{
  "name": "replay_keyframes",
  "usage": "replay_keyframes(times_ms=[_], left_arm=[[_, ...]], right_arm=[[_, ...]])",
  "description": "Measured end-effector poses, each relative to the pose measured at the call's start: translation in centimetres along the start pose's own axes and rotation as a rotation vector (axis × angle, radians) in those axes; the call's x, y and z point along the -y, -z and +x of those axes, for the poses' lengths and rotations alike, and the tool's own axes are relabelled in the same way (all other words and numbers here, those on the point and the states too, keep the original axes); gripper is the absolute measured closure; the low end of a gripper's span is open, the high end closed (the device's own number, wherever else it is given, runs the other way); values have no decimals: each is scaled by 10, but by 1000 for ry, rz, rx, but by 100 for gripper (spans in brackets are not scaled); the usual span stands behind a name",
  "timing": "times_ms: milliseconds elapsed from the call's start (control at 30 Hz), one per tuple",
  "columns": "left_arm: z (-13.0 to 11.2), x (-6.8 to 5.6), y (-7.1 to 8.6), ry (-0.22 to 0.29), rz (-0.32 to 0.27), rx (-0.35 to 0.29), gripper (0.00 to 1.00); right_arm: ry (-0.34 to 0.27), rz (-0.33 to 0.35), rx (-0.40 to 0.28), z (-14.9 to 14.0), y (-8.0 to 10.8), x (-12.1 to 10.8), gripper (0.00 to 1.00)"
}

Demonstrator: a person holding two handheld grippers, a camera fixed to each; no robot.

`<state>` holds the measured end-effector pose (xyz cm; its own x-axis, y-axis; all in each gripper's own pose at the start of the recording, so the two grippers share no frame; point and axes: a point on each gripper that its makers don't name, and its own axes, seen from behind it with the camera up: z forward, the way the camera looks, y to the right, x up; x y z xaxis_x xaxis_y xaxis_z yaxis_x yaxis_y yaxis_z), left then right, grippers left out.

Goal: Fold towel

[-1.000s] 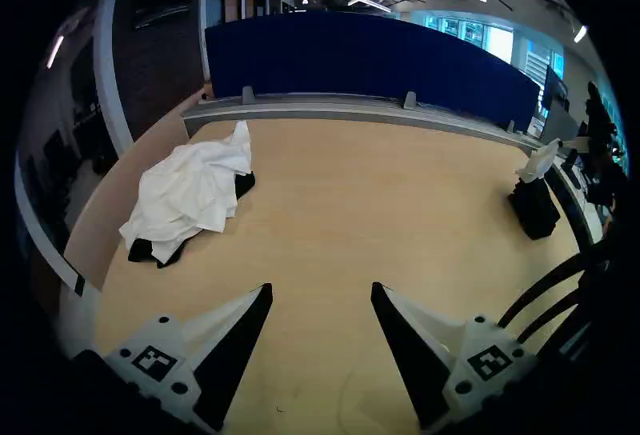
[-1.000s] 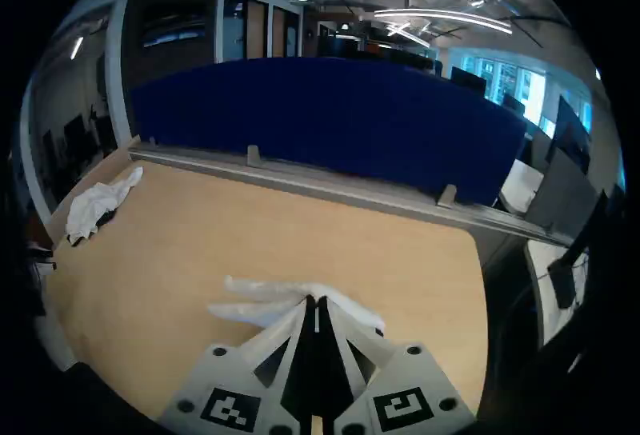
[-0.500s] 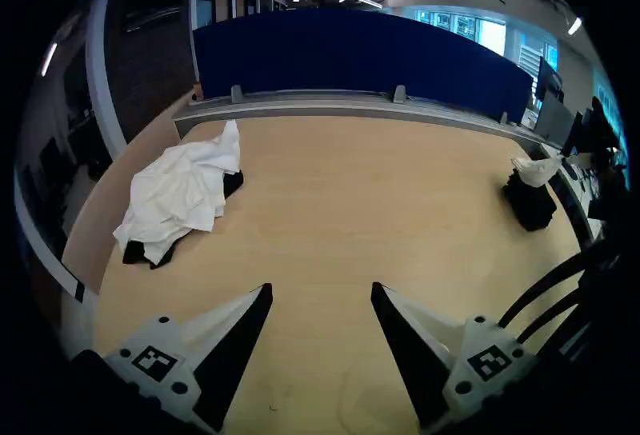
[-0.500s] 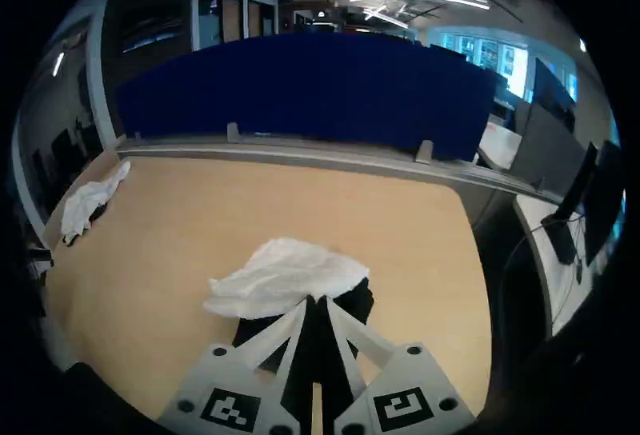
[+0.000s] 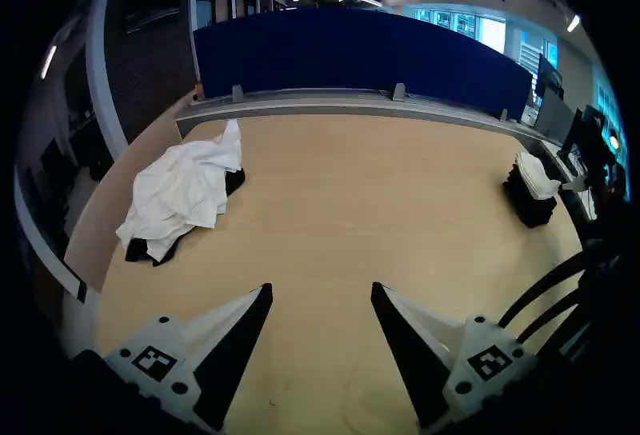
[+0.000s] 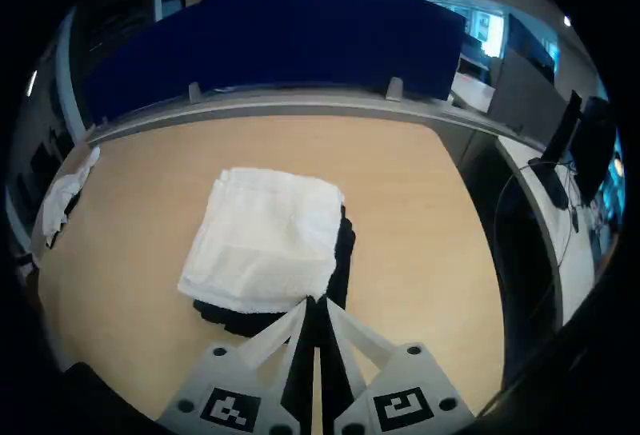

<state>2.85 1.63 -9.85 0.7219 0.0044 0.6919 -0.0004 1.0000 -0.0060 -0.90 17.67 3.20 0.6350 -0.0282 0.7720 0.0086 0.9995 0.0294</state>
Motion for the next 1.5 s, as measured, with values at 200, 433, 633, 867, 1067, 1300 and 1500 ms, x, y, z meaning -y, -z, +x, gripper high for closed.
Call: replay_keyframes(times_ms=[200, 433, 633, 867, 1067, 1300, 1500], left_arm=[[-2, 0, 0, 0, 2, 2, 9], [-1, -1, 0, -5, 1, 2, 9], [0, -1, 0, -7, -1, 2, 8], [1, -1, 0, -10, -2, 1, 9], [1, 0, -1, -6, -6, -1, 8], [4, -1, -1, -13, -11, -6, 9], [6, -1, -1, -9, -16, -9, 9]], right_arm=[[-26, -38, 47, -18, -13, -6, 98], [-41, -60, 86, -34, -25, -8, 98], [-43, -70, 95, -36, -28, -9, 97], [-46, -80, 95, -41, -28, -8, 69], [-57, -93, 79, -47, -21, -9, 43], [-43, -103, 58, -51, -14, -8, 21], [-28, -85, 16, -47, -8, 2, 0]])
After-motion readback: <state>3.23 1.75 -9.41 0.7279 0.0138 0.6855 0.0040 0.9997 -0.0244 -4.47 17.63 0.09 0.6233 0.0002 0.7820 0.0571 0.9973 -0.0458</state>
